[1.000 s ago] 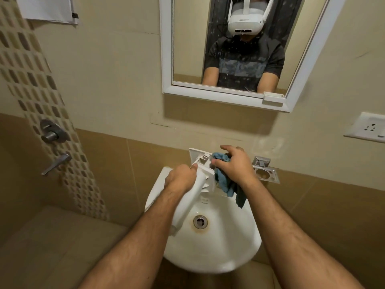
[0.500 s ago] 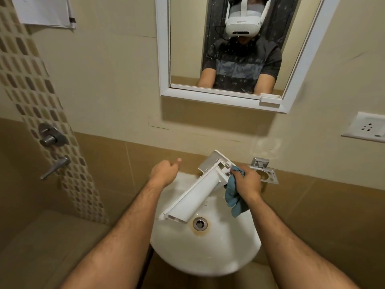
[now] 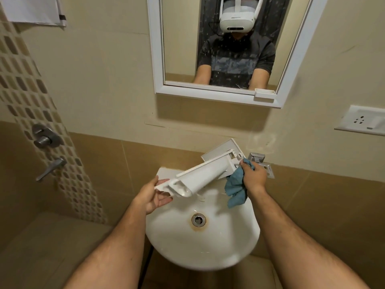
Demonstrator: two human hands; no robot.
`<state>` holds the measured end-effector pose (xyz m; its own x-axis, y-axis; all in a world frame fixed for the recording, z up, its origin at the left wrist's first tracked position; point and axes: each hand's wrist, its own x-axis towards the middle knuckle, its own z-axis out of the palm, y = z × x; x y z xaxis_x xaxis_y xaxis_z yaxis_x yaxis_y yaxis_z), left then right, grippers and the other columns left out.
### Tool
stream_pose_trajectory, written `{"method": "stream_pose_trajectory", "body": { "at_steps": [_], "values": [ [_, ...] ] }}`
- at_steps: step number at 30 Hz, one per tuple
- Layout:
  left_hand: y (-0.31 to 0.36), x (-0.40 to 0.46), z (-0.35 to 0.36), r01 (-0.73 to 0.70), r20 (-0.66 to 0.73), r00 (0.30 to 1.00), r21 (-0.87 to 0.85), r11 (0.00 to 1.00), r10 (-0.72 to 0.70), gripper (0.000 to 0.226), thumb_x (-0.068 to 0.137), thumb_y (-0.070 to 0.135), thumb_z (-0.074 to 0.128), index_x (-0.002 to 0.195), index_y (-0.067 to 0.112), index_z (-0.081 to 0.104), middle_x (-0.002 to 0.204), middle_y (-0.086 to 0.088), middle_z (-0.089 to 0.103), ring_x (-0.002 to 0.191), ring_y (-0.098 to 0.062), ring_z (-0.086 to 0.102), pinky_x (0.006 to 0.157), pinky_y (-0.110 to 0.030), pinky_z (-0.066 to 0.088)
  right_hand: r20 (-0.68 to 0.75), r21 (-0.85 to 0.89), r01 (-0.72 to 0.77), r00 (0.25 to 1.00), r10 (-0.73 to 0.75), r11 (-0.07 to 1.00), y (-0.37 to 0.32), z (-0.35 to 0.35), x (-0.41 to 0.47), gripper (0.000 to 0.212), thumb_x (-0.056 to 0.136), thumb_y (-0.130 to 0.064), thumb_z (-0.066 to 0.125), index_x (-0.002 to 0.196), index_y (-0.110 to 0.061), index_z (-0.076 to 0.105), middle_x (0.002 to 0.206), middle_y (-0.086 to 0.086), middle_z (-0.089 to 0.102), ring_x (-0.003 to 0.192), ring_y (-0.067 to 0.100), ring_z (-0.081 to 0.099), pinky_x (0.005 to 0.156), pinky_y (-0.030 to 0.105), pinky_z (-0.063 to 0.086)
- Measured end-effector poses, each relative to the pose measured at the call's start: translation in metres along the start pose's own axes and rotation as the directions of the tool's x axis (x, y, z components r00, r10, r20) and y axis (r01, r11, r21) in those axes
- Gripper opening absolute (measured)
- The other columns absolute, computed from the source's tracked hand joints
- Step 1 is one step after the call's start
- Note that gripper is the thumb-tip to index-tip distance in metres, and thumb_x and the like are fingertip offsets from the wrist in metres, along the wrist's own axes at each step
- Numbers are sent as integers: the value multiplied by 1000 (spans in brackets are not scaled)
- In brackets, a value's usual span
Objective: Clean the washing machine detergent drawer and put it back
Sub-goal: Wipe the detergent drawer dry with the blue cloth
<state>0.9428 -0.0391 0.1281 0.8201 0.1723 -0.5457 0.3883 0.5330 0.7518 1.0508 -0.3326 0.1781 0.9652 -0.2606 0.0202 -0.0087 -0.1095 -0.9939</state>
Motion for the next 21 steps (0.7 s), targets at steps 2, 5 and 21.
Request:
{"method": "stream_pose_trajectory", "body": {
  "at_steps": [2, 5, 21],
  "values": [
    [-8, -1, 0, 0, 17, 1000, -25, 1000, 0, 38, 105, 35, 35, 127, 12, 56, 112, -13, 69, 94, -29, 69, 74, -42, 55, -10, 69, -74, 997, 75, 995, 2, 1, -1, 13, 91, -17, 68, 91, -5, 72, 71, -1, 64, 69, 14, 59, 64, 20, 52],
    [-16, -5, 17, -58, 60, 996, -27, 998, 60, 39, 103, 40, 37, 133, 20, 52, 132, -8, 60, 112, -29, 62, 83, -44, 54, 51, 151, -217, 976, 212, 964, -1, 8, -7, 13, 90, -18, 69, 87, -6, 70, 83, 12, 69, 80, 27, 65, 80, 39, 57],
    [41, -35, 95, -763, -368, 587, 45, 645, 721, 73, 55, 103, 23, 70, 49, 69, 65, 31, 66, 68, 11, 63, 65, -9, 48, 340, 114, -450, 855, 391, 886, -24, 51, -41, 19, 91, -17, 65, 74, -7, 66, 69, 12, 64, 64, 25, 62, 64, 31, 51]
  ]
}}
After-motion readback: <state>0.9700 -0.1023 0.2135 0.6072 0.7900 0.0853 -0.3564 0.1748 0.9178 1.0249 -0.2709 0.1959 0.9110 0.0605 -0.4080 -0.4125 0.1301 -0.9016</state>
